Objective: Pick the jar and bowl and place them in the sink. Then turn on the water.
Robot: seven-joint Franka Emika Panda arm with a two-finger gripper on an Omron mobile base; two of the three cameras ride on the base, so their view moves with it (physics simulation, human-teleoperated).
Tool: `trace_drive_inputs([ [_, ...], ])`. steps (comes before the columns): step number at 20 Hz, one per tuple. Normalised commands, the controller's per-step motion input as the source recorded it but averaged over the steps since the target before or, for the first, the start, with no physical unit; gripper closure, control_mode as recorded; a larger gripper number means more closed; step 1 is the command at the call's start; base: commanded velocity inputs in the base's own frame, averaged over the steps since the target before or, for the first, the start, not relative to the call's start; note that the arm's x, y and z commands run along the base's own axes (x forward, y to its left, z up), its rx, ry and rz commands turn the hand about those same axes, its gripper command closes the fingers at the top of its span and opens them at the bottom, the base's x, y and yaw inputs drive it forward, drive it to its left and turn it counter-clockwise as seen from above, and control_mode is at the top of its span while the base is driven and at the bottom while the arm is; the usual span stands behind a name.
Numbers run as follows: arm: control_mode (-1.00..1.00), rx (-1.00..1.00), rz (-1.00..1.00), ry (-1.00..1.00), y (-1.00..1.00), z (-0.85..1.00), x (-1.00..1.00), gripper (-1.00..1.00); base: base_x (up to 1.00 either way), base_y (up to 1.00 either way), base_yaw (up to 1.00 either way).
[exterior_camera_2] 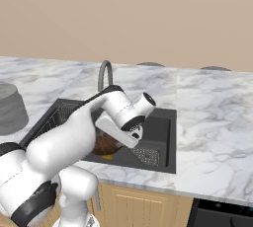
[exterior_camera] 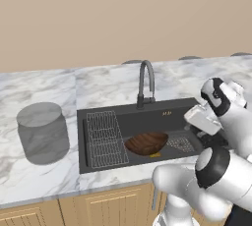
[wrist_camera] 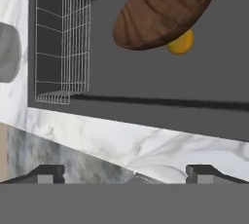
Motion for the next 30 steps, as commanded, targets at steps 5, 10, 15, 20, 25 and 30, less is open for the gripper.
trace_drive_inputs([
  [5, -1.00, -0.09, -0.01, 0.00, 0.66, 0.43, -0.57, -1.00, 0.00, 0.00, 0.00],
  [10, -1.00, -0.10, -0.02, 0.00, 0.88, 0.45, -0.43, -1.00, 0.00, 0.00, 0.00],
  [15, -1.00, -0.11, -0.04, 0.00, 1.00, 0.43, -0.21, -1.00, 0.00, 0.00, 0.00],
  [20, -1.00, -0.13, -0.05, 0.00, 1.00, 0.46, -0.07, -1.00, 0.00, 0.00, 0.00],
  [25, -1.00, -0.14, -0.05, 0.00, 1.00, 0.47, 0.00, -1.00, 0.00, 0.00, 0.00],
  [30, -1.00, -0.14, -0.01, 0.03, 0.85, 0.51, 0.00, -1.00, 0.00, 0.00, 0.00],
])
